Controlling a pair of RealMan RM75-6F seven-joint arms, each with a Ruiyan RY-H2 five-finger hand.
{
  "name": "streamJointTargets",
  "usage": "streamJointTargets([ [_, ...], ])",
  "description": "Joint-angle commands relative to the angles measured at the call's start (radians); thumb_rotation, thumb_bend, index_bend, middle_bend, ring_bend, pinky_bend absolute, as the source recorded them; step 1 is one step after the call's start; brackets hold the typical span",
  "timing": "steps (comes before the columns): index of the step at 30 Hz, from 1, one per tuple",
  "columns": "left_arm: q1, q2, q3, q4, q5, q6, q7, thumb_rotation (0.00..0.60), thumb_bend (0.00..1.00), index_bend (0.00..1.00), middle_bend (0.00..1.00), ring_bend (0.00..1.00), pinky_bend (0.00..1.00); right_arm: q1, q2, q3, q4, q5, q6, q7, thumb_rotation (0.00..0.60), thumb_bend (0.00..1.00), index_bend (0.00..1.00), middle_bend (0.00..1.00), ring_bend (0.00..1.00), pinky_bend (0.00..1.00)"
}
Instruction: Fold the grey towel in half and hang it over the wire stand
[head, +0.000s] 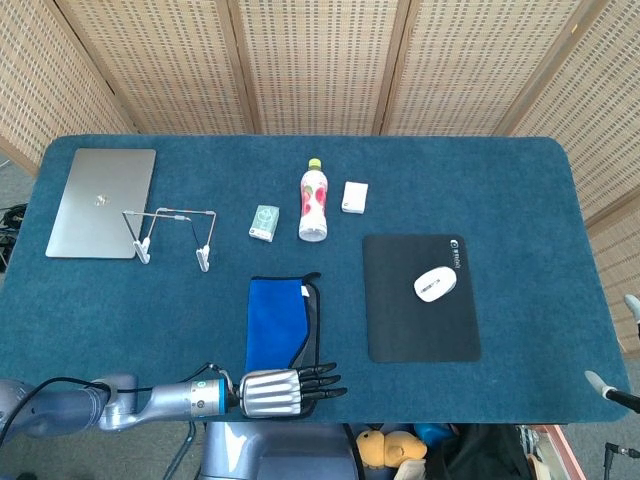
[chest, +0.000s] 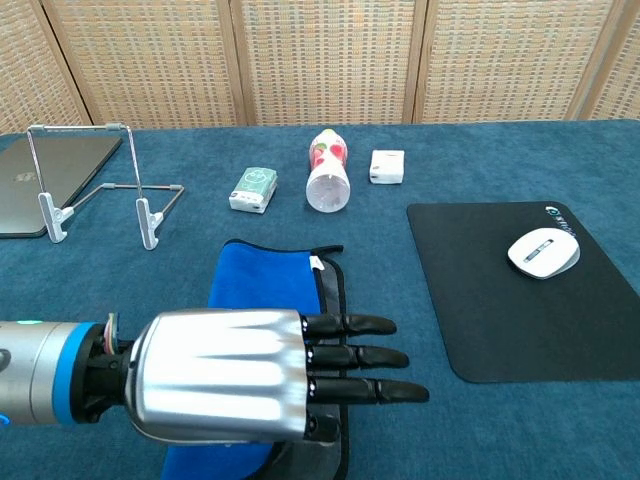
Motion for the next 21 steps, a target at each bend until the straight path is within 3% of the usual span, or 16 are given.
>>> streamJointTargets([
  [1, -0.007, -0.015, -0.001, -0.002, 0.002, -0.011, 0.009, 0.600, 0.48, 0.70, 0.00, 0.00, 0.00, -0.001, 0.001, 0.000, 0.002, 0.001, 0.001, 0.003, 0.600, 0.00, 0.00, 0.00, 0.00, 0.00],
  [5, -0.017, -0.038, -0.003, 0.013, 0.005, -0.026, 0.028, 0.600, 0.47, 0.59, 0.00, 0.00, 0.00, -0.002, 0.003, 0.000, 0.003, 0.003, -0.001, 0.008, 0.600, 0.00, 0.00, 0.00, 0.00, 0.00],
  [7, -0.019, -0.051, -0.001, 0.027, 0.013, -0.020, 0.039, 0.600, 0.46, 0.42, 0.00, 0.00, 0.00, -0.002, 0.004, -0.001, 0.002, 0.003, -0.001, 0.009, 0.600, 0.00, 0.00, 0.00, 0.00, 0.00],
  [9, -0.018, -0.060, 0.000, 0.039, 0.017, -0.009, 0.040, 0.600, 0.42, 0.12, 0.00, 0.00, 0.00, -0.003, 0.004, -0.002, 0.001, 0.003, -0.001, 0.009, 0.600, 0.00, 0.00, 0.00, 0.00, 0.00],
  [11, -0.017, -0.079, -0.003, 0.065, 0.026, 0.018, 0.041, 0.600, 0.39, 0.00, 0.00, 0.00, 0.00, -0.002, 0.005, -0.002, 0.000, 0.003, -0.003, 0.008, 0.600, 0.00, 0.00, 0.00, 0.00, 0.00],
  [18, -0.014, -0.098, -0.007, 0.090, 0.022, 0.070, 0.007, 0.600, 0.35, 0.00, 0.00, 0.00, 0.00, -0.002, 0.006, -0.003, -0.002, 0.001, -0.003, 0.007, 0.600, 0.00, 0.00, 0.00, 0.00, 0.00],
  [21, 0.002, -0.077, -0.032, 0.059, -0.023, 0.091, -0.013, 0.600, 0.35, 0.00, 0.00, 0.00, 0.00, -0.003, 0.006, -0.004, 0.000, -0.001, -0.002, 0.007, 0.600, 0.00, 0.00, 0.00, 0.00, 0.00],
])
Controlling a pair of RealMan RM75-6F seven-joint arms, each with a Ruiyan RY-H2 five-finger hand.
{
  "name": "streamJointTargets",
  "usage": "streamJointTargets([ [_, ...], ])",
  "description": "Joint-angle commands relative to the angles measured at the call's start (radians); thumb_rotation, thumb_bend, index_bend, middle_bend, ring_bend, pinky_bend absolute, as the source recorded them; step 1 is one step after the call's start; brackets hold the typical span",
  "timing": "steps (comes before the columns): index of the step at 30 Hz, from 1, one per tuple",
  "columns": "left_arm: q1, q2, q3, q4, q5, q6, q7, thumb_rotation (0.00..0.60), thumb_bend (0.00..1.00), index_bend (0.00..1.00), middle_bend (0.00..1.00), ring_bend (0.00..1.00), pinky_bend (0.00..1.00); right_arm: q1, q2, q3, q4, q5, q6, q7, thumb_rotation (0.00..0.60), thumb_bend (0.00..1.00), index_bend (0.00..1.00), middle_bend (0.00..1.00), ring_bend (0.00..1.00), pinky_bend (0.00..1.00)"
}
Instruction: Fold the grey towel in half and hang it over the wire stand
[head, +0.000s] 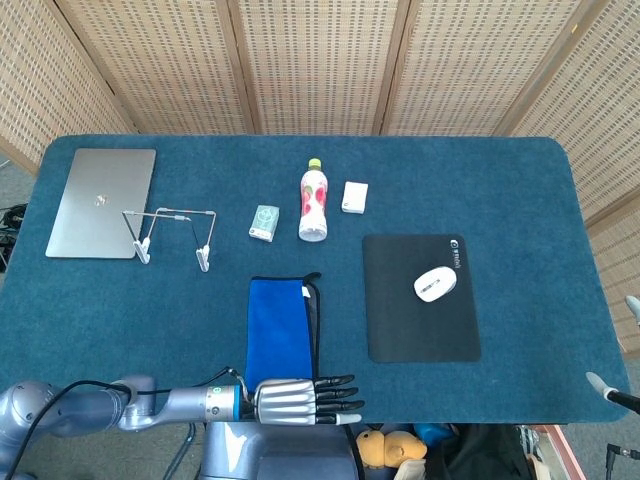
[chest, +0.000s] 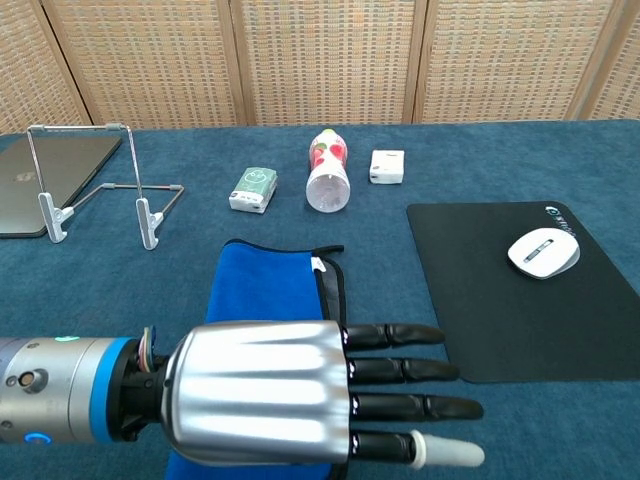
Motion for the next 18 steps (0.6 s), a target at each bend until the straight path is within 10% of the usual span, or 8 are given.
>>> streamJointTargets([
  [1, 0.015, 0.022, -0.025, -0.035, -0.046, 0.013, -0.017, 0.600, 0.35, 0.00, 0.00, 0.00, 0.00, 0.000, -0.001, -0.001, 0.001, -0.001, 0.000, 0.000, 0.600, 0.00, 0.00, 0.00, 0.00, 0.00],
  [18, 0.078, 0.256, -0.315, -0.389, -0.835, -0.345, 0.132, 0.600, 0.34, 0.10, 0.00, 0.00, 0.00, 0.006, -0.006, -0.005, -0.005, -0.008, -0.010, -0.021, 0.600, 0.00, 0.00, 0.00, 0.00, 0.00],
])
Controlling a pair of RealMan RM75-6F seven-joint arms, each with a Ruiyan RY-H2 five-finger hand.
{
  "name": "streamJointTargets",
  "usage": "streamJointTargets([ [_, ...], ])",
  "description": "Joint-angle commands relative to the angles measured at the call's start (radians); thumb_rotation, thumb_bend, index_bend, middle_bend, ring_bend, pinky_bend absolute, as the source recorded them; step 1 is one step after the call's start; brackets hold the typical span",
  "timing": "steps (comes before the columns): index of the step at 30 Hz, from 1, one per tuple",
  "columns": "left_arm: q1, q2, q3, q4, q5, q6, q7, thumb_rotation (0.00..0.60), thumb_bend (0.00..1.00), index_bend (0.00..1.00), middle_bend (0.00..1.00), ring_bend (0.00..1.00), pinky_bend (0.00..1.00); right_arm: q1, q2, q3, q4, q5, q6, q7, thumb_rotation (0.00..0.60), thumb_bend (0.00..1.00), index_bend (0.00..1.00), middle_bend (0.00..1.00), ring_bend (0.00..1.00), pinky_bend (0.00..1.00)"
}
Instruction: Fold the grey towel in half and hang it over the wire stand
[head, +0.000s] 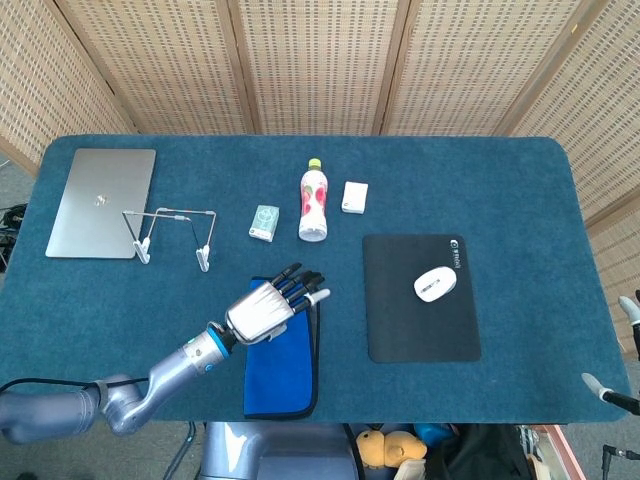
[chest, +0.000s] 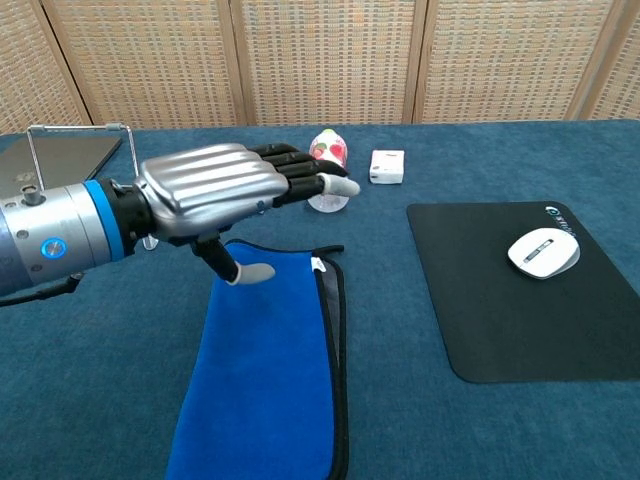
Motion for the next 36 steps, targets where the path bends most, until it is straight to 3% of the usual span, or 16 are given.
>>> streamJointTargets([
  [1, 0.009, 0.049, -0.084, -0.057, -0.230, -0.120, 0.082, 0.600, 0.34, 0.11, 0.00, 0.00, 0.00, 0.001, -0.001, 0.001, 0.000, 0.002, -0.002, -0.002, 0.600, 0.00, 0.00, 0.00, 0.00, 0.00],
  [8, -0.015, 0.030, -0.108, -0.047, -0.459, -0.151, 0.183, 0.600, 0.34, 0.12, 0.00, 0.00, 0.00, 0.006, -0.003, 0.001, 0.000, 0.008, -0.012, -0.010, 0.600, 0.00, 0.00, 0.00, 0.00, 0.00],
  [14, -0.039, -0.019, -0.124, -0.005, -0.572, -0.138, 0.201, 0.600, 0.34, 0.15, 0.00, 0.00, 0.00, 0.012, -0.005, 0.002, 0.000, 0.016, -0.024, -0.016, 0.600, 0.00, 0.00, 0.00, 0.00, 0.00],
  [36, -0.094, -0.110, -0.118, 0.123, -0.762, -0.144, 0.206, 0.600, 0.36, 0.18, 0.00, 0.00, 0.00, 0.020, -0.009, 0.004, 0.002, 0.030, -0.040, -0.024, 0.600, 0.00, 0.00, 0.00, 0.00, 0.00],
])
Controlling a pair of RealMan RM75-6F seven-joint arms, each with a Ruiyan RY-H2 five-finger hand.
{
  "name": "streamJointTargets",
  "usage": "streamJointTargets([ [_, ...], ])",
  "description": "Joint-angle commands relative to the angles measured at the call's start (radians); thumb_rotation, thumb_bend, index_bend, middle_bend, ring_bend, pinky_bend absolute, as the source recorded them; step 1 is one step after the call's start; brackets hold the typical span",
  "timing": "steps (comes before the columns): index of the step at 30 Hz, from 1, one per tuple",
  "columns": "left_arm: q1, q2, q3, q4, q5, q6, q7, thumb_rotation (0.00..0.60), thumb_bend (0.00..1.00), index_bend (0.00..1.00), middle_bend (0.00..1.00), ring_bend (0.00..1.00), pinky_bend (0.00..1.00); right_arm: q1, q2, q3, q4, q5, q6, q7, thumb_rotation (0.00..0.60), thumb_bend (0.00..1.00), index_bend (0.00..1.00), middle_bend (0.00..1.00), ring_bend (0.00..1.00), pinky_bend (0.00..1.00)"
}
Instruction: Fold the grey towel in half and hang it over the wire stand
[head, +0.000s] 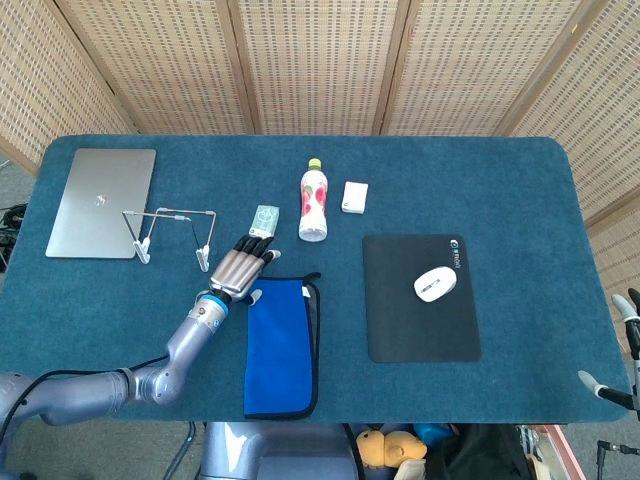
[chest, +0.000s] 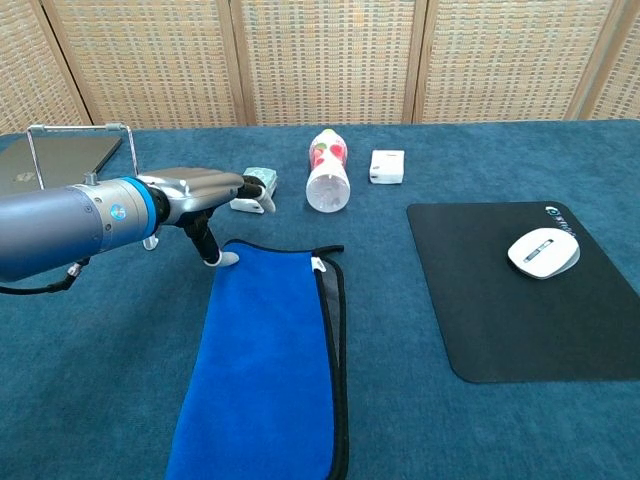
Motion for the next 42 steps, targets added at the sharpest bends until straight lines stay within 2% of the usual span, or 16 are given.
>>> streamJointTargets([
  [1, -0.004, -0.011, 0.003, 0.013, -0.010, -0.010, -0.014, 0.600, 0.36, 0.18, 0.00, 0.00, 0.00, 0.001, 0.000, 0.000, 0.001, 0.002, -0.002, 0.000, 0.600, 0.00, 0.00, 0.00, 0.00, 0.00],
  [16, -0.021, -0.043, 0.006, 0.075, -0.065, -0.017, -0.027, 0.600, 0.37, 0.22, 0.00, 0.00, 0.00, 0.007, -0.004, 0.001, 0.002, 0.010, -0.014, -0.008, 0.600, 0.00, 0.00, 0.00, 0.00, 0.00],
  [24, -0.022, -0.062, 0.018, 0.097, -0.075, -0.003, -0.021, 0.600, 0.40, 0.29, 0.00, 0.00, 0.00, 0.008, -0.006, 0.001, 0.003, 0.012, -0.015, -0.011, 0.600, 0.00, 0.00, 0.00, 0.00, 0.00],
  [30, -0.023, -0.074, 0.018, 0.103, -0.116, 0.010, -0.001, 0.600, 0.40, 0.30, 0.00, 0.00, 0.00, 0.011, -0.006, 0.000, 0.002, 0.011, -0.020, -0.013, 0.600, 0.00, 0.00, 0.00, 0.00, 0.00],
  [37, -0.018, -0.072, 0.016, 0.088, -0.118, 0.015, -0.011, 0.600, 0.40, 0.30, 0.00, 0.00, 0.00, 0.014, -0.007, -0.001, 0.001, 0.010, -0.026, -0.015, 0.600, 0.00, 0.00, 0.00, 0.00, 0.00],
  [42, -0.008, -0.065, 0.020, 0.071, -0.104, 0.043, -0.011, 0.600, 0.40, 0.36, 0.00, 0.00, 0.00, 0.015, -0.006, -0.002, 0.001, 0.012, -0.029, -0.013, 0.600, 0.00, 0.00, 0.00, 0.00, 0.00],
])
